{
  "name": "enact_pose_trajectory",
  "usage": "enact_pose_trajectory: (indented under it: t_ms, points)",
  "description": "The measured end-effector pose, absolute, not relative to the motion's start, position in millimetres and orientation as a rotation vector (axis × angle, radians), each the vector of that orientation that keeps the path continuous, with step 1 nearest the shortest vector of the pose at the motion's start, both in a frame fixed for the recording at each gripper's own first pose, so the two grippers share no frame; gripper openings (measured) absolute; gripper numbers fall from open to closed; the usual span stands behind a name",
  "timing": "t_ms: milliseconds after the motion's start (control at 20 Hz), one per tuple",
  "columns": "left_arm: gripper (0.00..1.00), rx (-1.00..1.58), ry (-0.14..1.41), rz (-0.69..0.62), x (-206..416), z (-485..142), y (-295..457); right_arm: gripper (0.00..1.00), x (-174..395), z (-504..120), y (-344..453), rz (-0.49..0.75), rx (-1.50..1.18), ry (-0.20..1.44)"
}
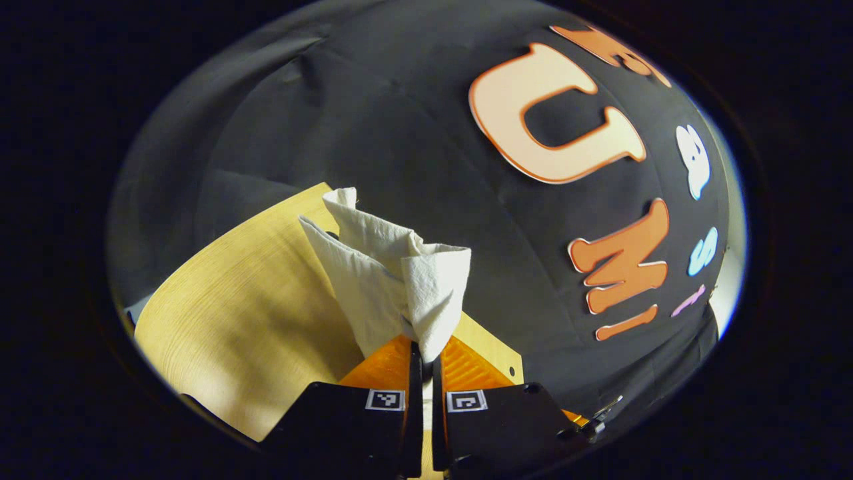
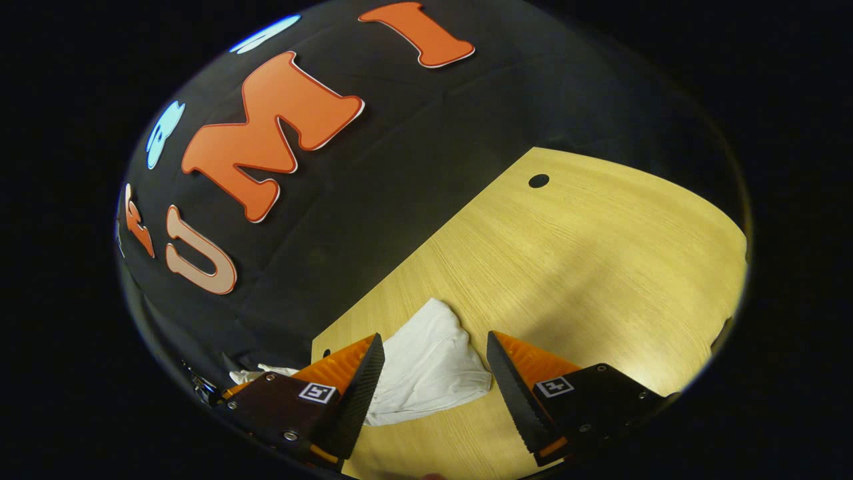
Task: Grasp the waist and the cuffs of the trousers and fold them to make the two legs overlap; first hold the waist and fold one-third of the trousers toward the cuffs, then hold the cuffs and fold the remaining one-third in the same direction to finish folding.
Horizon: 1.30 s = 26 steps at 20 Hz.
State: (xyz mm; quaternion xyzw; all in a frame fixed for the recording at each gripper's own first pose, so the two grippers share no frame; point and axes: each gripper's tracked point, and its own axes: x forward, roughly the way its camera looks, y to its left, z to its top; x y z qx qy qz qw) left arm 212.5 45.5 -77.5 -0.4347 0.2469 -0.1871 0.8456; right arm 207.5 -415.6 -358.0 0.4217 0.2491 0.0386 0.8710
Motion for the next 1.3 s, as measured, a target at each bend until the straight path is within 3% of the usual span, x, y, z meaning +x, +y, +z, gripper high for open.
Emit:
enact_pose_trajectory:
  t_ms: [750,1000,1300]
  points:
    - [0.09,-0.859,0.532,-0.508,232.8,-22.9,-112.9,0.95,188.8,-396.8,-491.0,0.069,0.862,0.560]
    - [0.10,-0.839,0.672,-0.566,232.9,-52.8,-212.4,0.95,185.6,-416.0,-507.3,0.075,0.887,0.601]
    - [0.08,-0.703,0.830,-0.635,187.8,-99.7,-308.3,0.95,174.8,-439.6,-538.1,0.064,0.901,0.637]
